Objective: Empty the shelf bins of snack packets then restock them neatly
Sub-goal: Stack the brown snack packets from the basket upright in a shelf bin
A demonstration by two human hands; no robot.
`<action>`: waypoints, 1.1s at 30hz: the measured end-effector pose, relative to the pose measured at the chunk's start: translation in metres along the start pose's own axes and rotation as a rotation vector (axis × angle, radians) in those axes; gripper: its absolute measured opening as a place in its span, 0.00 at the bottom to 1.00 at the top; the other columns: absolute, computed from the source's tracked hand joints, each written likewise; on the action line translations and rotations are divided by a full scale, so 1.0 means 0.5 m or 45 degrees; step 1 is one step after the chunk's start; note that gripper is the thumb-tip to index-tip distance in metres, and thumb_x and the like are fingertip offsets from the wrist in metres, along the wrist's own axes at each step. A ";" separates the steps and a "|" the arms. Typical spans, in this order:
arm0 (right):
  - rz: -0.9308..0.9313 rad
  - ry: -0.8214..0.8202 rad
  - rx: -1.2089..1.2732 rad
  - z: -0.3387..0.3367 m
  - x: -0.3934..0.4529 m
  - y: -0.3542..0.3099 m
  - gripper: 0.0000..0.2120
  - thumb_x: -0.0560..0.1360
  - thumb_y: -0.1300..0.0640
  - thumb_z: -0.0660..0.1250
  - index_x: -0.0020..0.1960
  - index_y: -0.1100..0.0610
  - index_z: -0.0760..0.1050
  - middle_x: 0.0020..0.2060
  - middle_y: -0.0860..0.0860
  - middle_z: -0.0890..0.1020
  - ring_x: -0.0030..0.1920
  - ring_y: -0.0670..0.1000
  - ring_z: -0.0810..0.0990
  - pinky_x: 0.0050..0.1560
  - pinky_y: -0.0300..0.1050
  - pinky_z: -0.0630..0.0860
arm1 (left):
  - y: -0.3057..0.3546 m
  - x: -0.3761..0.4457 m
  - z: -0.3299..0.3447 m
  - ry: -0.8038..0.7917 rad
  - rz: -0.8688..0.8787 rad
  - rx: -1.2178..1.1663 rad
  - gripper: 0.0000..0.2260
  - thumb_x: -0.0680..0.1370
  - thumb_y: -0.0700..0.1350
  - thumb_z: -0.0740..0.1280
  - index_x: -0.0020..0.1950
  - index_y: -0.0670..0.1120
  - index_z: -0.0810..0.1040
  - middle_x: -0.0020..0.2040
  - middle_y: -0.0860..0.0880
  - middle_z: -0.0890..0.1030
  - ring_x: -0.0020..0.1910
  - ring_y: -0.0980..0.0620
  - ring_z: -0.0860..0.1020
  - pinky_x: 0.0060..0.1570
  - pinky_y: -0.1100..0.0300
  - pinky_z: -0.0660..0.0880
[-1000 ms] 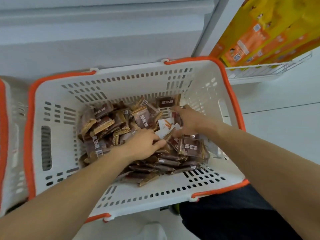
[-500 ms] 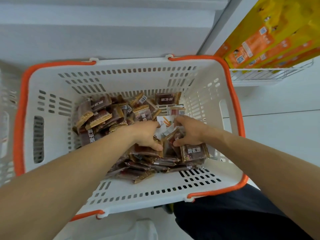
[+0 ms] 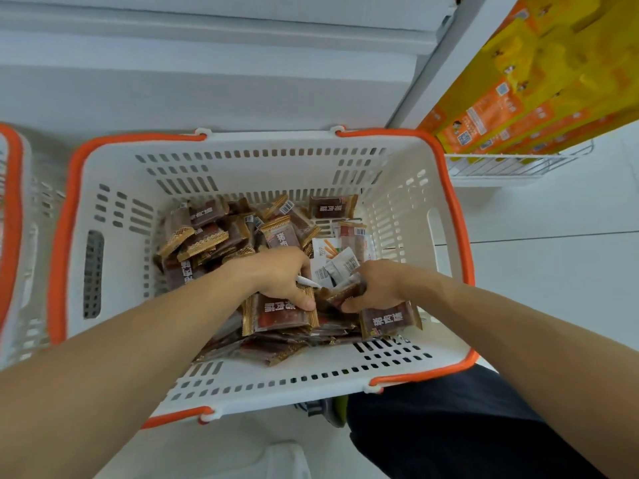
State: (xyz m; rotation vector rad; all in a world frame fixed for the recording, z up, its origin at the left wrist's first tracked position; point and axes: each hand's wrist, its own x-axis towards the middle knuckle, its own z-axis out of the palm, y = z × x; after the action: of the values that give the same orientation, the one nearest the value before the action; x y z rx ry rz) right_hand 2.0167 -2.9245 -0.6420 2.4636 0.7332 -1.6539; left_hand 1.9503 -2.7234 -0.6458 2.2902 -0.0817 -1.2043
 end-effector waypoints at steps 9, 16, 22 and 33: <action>0.010 0.290 0.026 0.037 -0.085 -0.073 0.14 0.78 0.42 0.68 0.53 0.52 0.72 0.46 0.51 0.78 0.47 0.53 0.77 0.47 0.44 0.72 | -0.019 -0.084 0.024 0.462 -0.015 -0.240 0.12 0.77 0.47 0.73 0.60 0.51 0.82 0.56 0.53 0.80 0.49 0.54 0.77 0.44 0.60 0.71; 0.029 0.637 0.397 0.058 -0.107 -0.266 0.17 0.80 0.46 0.66 0.59 0.58 0.76 0.52 0.55 0.83 0.49 0.56 0.80 0.43 0.45 0.74 | -0.089 -0.194 0.005 0.817 -0.119 -0.401 0.11 0.80 0.48 0.68 0.62 0.51 0.82 0.58 0.50 0.83 0.51 0.51 0.79 0.48 0.54 0.76; -0.209 0.593 0.974 0.113 -0.130 -0.422 0.37 0.72 0.29 0.63 0.72 0.52 0.69 0.67 0.55 0.74 0.64 0.56 0.76 0.66 0.53 0.74 | -0.162 -0.277 -0.016 0.971 -0.216 -0.688 0.15 0.80 0.49 0.68 0.66 0.49 0.79 0.60 0.50 0.80 0.55 0.50 0.79 0.52 0.55 0.75; -0.284 0.501 1.107 0.106 -0.081 -0.309 0.18 0.79 0.58 0.70 0.67 0.55 0.74 0.61 0.50 0.81 0.54 0.51 0.83 0.59 0.51 0.81 | -0.165 -0.256 0.041 0.813 -0.145 -0.382 0.21 0.74 0.50 0.76 0.65 0.54 0.77 0.63 0.53 0.78 0.55 0.55 0.76 0.52 0.58 0.72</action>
State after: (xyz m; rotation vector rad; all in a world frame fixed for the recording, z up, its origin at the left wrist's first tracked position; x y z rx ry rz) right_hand 1.8928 -2.8193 -0.5984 3.4877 0.3476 -1.8615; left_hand 1.8417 -2.6243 -0.6004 2.3115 0.4374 -0.4449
